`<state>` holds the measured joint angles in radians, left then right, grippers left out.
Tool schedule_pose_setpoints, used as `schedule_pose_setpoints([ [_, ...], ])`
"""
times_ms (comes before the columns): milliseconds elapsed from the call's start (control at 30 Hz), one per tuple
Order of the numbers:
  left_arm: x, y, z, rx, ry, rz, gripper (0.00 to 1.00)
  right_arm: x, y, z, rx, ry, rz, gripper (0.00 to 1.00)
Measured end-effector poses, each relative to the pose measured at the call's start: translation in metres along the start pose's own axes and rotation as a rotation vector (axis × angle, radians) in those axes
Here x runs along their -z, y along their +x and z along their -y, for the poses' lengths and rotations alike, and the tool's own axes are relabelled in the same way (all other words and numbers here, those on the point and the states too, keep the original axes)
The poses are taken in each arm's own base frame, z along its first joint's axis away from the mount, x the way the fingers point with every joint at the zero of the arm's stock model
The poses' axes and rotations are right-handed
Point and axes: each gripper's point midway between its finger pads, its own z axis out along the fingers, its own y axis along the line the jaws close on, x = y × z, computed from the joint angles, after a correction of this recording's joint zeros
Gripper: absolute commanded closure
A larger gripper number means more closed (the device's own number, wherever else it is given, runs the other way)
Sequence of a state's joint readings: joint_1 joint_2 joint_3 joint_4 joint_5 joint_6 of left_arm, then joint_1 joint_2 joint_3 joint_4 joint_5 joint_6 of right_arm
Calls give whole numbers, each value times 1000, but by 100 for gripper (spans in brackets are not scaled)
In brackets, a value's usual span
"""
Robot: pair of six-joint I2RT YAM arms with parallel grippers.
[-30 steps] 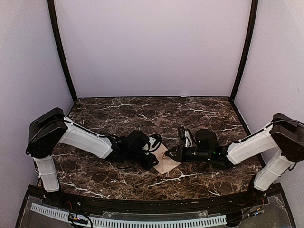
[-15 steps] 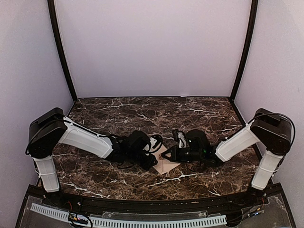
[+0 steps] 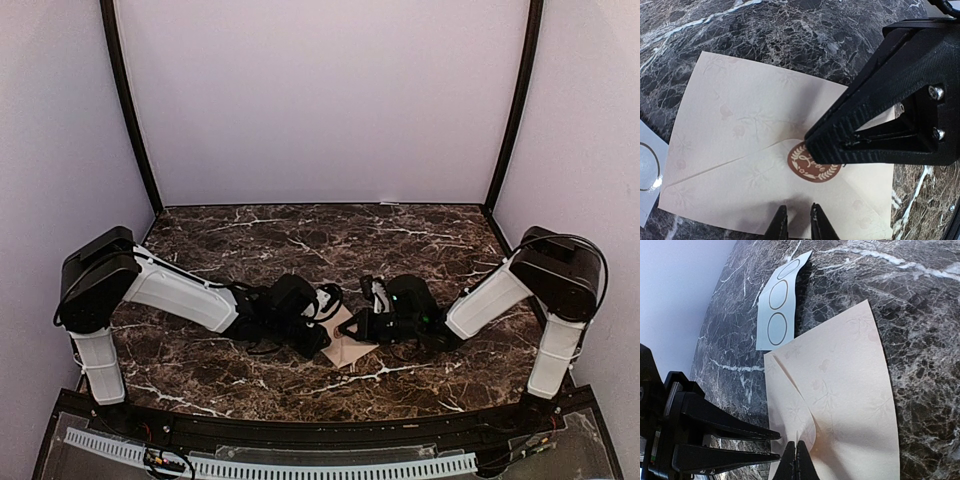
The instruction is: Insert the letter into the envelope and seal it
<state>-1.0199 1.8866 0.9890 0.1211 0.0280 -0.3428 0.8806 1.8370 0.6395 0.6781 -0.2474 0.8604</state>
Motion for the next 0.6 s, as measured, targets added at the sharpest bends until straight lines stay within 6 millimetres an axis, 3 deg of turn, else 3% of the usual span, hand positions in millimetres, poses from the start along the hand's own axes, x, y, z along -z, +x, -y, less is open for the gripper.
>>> schedule_pose_setpoints([
  [600, 1, 0, -2, -6, -27, -16, 84, 0, -2, 2, 8, 5, 7, 100],
])
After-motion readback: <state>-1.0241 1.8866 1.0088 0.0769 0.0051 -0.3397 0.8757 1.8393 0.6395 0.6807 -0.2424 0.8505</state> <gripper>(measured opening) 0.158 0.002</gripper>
